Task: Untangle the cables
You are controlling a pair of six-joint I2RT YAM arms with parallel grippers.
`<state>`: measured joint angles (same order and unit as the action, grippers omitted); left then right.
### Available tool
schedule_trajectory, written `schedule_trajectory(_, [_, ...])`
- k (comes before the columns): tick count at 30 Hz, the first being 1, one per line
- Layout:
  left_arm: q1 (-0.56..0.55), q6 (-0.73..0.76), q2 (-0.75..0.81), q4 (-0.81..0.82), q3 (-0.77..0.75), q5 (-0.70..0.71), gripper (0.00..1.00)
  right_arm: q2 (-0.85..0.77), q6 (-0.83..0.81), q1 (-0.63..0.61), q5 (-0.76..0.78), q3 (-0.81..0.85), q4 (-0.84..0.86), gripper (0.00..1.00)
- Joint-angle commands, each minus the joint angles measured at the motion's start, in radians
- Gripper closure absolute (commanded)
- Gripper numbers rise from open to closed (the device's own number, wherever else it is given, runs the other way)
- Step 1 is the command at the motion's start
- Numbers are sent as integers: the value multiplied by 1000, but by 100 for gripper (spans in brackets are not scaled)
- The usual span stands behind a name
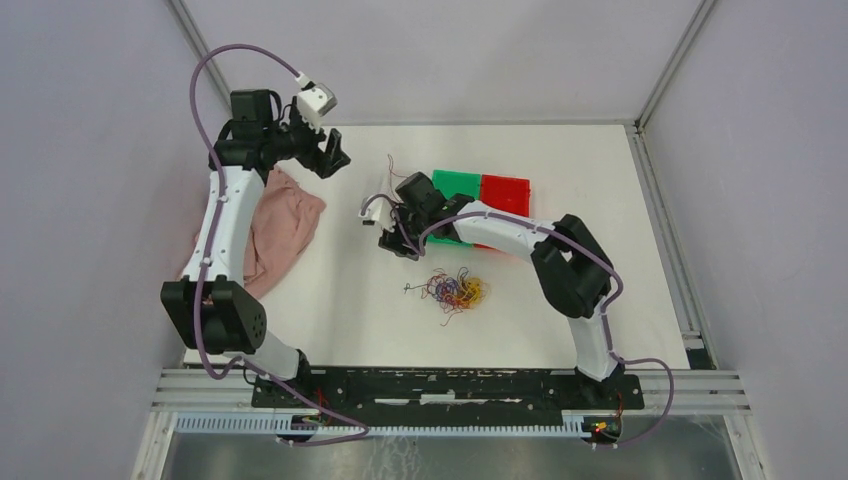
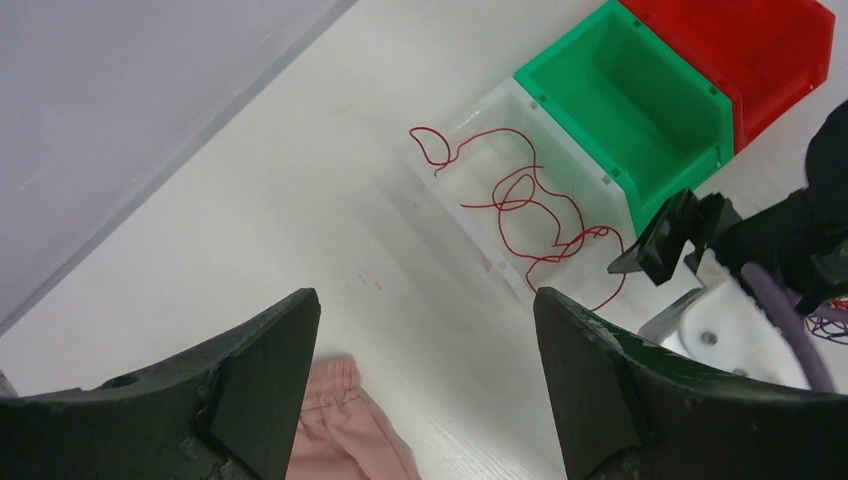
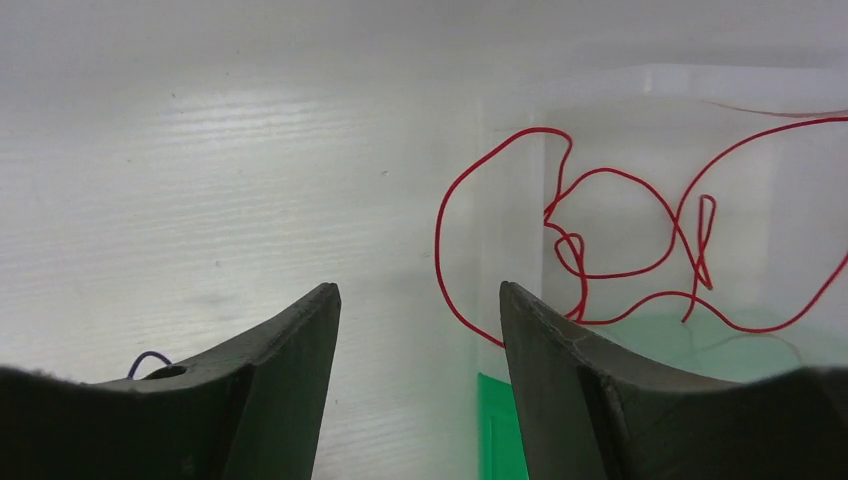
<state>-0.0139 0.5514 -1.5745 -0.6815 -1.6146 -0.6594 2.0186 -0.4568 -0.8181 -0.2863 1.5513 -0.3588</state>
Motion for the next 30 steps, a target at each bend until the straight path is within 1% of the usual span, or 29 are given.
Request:
schedule_trajectory(1, [45, -88, 40, 74, 16, -55, 15, 50, -111, -19, 111, 69, -4, 35])
schedule_trajectory(7, [71, -106, 51, 89, 21, -91, 16, 100, -148, -36, 192, 94, 63, 38])
schedule_trajectory(11, [73, -101, 67, 107, 45, -97, 16, 118, -153, -36, 218, 95, 102, 43])
schedule_trajectory(13, [74, -100, 72, 111, 57, -97, 16, 121, -152, -36, 225, 96, 114, 49])
schedule_trajectory(20, [76, -90, 89, 118, 82, -102, 16, 97, -129, -36, 242, 74, 181, 75])
schedule_trajectory(23, [79, -99, 95, 128, 88, -107, 16, 100, -131, -35, 270, 77, 204, 89])
schedule_trajectory(27, [83, -97, 102, 133, 95, -116, 16, 110, -134, -32, 288, 82, 233, 96])
schedule_trajectory(30, [85, -96, 104, 132, 95, -118, 17, 135, -118, -22, 286, 122, 212, 98])
